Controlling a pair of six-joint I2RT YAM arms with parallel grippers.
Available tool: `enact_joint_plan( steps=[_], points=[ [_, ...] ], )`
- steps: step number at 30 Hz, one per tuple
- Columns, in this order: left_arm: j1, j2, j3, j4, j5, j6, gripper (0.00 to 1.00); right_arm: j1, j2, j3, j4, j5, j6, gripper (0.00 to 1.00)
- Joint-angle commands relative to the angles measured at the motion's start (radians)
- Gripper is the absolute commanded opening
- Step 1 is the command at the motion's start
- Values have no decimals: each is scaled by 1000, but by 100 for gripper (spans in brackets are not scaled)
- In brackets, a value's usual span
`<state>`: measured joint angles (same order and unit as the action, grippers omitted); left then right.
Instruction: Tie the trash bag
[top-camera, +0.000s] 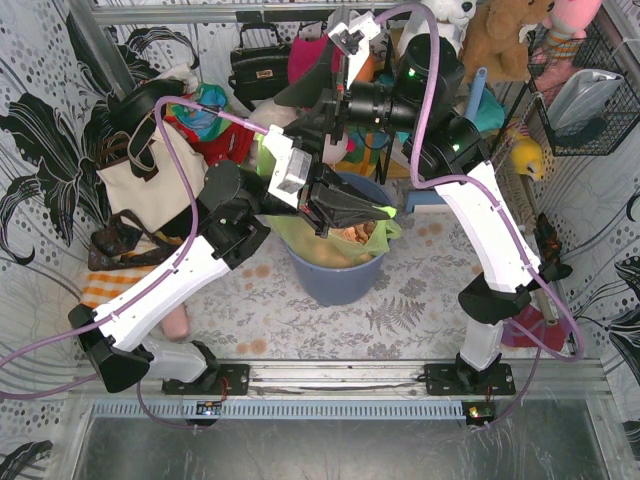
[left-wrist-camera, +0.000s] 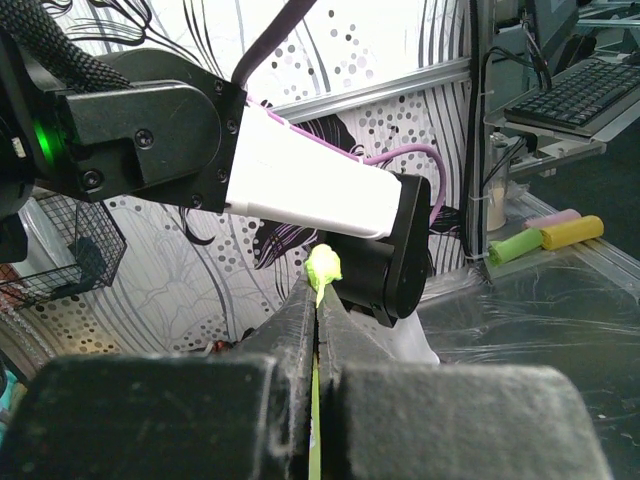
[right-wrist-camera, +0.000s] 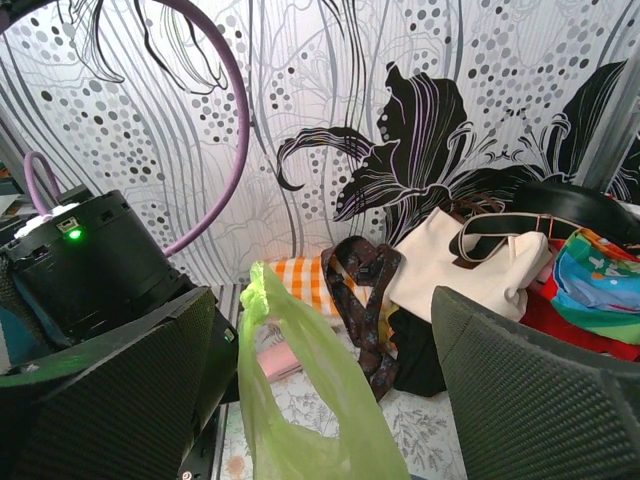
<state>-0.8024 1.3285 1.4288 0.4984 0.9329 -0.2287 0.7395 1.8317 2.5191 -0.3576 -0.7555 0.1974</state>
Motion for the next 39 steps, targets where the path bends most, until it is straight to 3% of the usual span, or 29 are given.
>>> enact_joint_plan(
  steps=[1,19,39],
  points=[
    [15,41,15,-82,-35,-14,2,40,-9,11,51,-116,62,87],
    [12,47,28,-93,-4,-16,2,44,22,7,40,-51,32,71],
    [12,23,9,-109,17,6,2,44,-140,-112,145,243,1,75]
  ],
)
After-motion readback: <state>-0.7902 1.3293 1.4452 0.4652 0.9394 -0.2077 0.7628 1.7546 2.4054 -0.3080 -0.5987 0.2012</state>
